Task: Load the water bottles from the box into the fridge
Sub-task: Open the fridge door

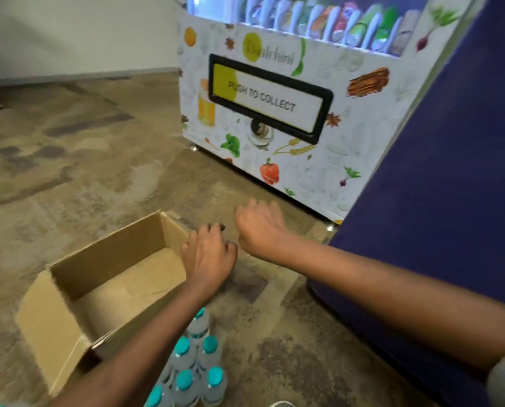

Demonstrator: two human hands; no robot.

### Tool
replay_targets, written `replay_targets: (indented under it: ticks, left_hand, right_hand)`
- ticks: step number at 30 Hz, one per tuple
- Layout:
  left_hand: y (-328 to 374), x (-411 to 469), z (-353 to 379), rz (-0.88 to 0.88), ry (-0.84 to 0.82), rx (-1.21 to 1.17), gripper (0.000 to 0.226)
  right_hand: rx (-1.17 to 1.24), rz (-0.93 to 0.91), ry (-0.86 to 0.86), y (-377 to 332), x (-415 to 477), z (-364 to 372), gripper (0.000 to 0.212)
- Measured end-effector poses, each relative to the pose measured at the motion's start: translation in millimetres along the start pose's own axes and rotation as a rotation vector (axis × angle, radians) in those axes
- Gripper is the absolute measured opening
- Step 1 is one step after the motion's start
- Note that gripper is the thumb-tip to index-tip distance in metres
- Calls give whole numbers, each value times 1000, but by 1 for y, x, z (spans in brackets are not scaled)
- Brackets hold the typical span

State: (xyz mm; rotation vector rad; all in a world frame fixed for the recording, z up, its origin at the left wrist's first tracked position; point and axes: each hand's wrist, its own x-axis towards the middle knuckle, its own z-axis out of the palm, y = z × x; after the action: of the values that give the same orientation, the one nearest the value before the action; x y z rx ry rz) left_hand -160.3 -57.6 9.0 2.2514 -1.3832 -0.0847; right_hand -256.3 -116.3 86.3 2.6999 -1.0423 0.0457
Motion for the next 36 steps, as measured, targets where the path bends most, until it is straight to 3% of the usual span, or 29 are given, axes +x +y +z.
replay_targets:
  ticks: [4,10,16,23,27,32,36]
  left_hand:
    - [76,11,12,228,-93,-83,60]
    - [183,50,12,464,-276,-461,68]
    - [264,73,-11,561,-417,-724,84]
    - [301,84,-29,489,-443,-953,101]
    - [306,84,-32,516,-483,-928,118]
    - [309,93,-31,569,-529,-859,129]
    - [309,97,-28,572,-514,-854,122]
  right_hand:
    - [-228,234,148,76,-11,-28,37]
    - [-447,383,245,163,-41,-67,43]
    - [-583,317,99,213,-64,-105,55]
    - [-788,233,-56,242,-66,-150,67]
    - [-855,299,-146,237,-61,-150,81]
    - [-914,318,-204,231,-53,-153,72]
    - [-940,325,-240,232,-51,-159,70]
